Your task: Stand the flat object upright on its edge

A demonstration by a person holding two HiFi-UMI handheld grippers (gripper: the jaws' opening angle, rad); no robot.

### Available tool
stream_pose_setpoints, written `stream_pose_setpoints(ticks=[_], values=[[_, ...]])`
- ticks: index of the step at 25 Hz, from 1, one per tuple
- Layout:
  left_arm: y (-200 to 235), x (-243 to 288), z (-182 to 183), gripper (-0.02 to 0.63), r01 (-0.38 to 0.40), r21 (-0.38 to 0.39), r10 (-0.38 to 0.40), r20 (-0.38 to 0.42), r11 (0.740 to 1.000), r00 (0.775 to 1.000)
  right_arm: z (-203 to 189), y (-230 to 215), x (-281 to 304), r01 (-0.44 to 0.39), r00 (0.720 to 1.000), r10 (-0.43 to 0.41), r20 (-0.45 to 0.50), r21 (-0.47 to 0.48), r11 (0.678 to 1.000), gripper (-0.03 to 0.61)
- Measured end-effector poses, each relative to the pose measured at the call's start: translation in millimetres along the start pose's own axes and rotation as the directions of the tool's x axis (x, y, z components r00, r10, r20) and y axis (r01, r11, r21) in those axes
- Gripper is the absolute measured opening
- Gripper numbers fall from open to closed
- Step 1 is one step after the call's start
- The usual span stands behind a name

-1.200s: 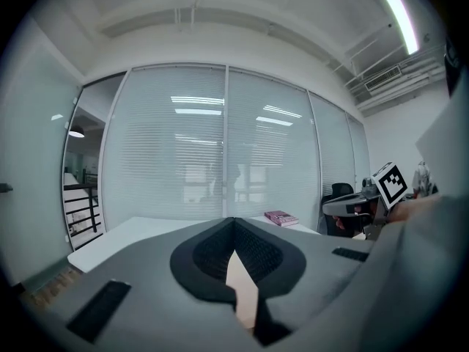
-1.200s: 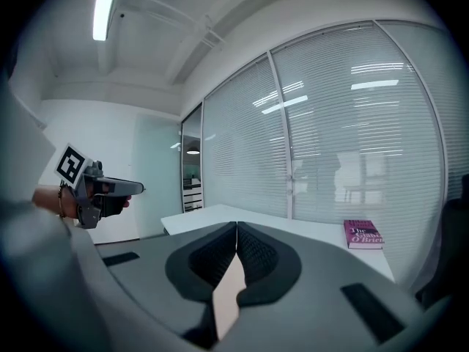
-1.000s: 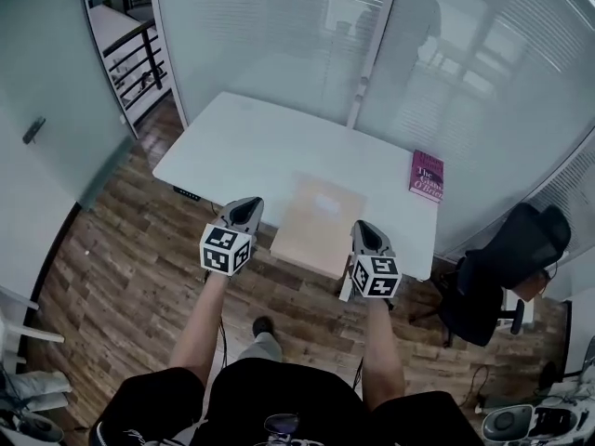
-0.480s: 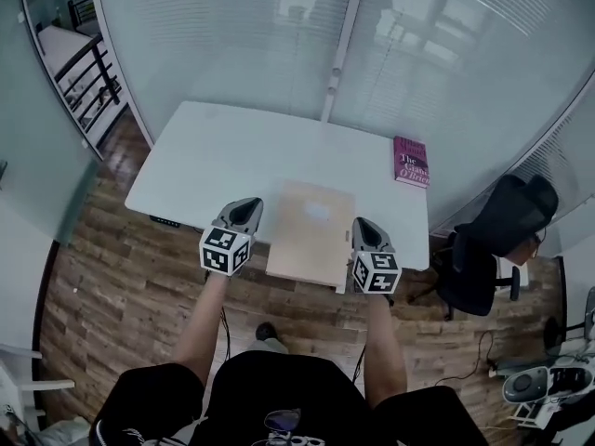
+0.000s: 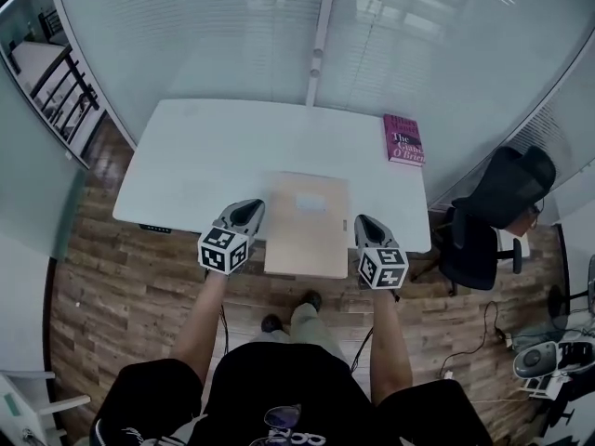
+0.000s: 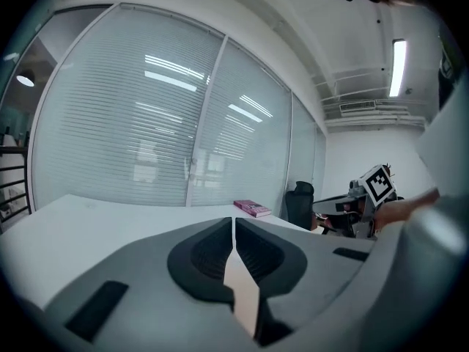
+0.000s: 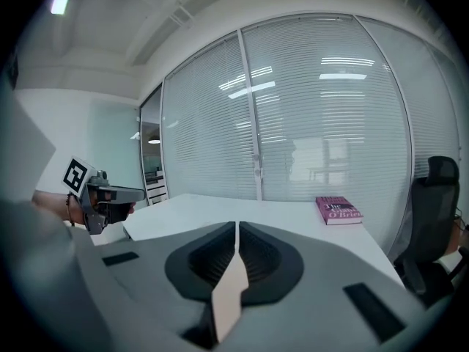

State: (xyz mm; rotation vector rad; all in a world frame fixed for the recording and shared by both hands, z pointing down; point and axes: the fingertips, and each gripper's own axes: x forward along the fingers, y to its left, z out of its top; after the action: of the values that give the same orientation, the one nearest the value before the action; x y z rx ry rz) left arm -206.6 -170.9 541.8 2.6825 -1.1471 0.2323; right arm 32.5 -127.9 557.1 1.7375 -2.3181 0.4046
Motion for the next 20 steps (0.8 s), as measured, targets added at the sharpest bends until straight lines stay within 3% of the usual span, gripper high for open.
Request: stream_pose_setpoints(ticks=[6,8,11,20], values=[[4.8,17.4,-22.1,0.026,0.066,-0.050,-0.069,-0.060,0.997,0.996,-18.3,-9.3,20.1,-0.042,0.998,0.044,-0.046,0.036,0.998,0.051],[4.0,23.1,-33.0,0.114,0.085,-0.078,-0.092,-0.089,0.993,0.992,-27.3,-10.0,25.7,-0.067,0.995,0.070,-0.073,0.051,0.996,0.144],[3.9,28.4,-51.2,0.186,0.099,-0.100,-0.112,-0.133,0.990,0.985,-41.9,-9.6,33.0,-0.089,0.989,0.095,-0.110,0.058,0.994,0.191],[13.5,44.5,-88.9,0.260,0.104,-0.167,-0.142,-0.233,0.980,0.962,-75.7,-12.7,55.3,-0.148,0.962,0.176,-0.209,0.142,0.979,0.261]])
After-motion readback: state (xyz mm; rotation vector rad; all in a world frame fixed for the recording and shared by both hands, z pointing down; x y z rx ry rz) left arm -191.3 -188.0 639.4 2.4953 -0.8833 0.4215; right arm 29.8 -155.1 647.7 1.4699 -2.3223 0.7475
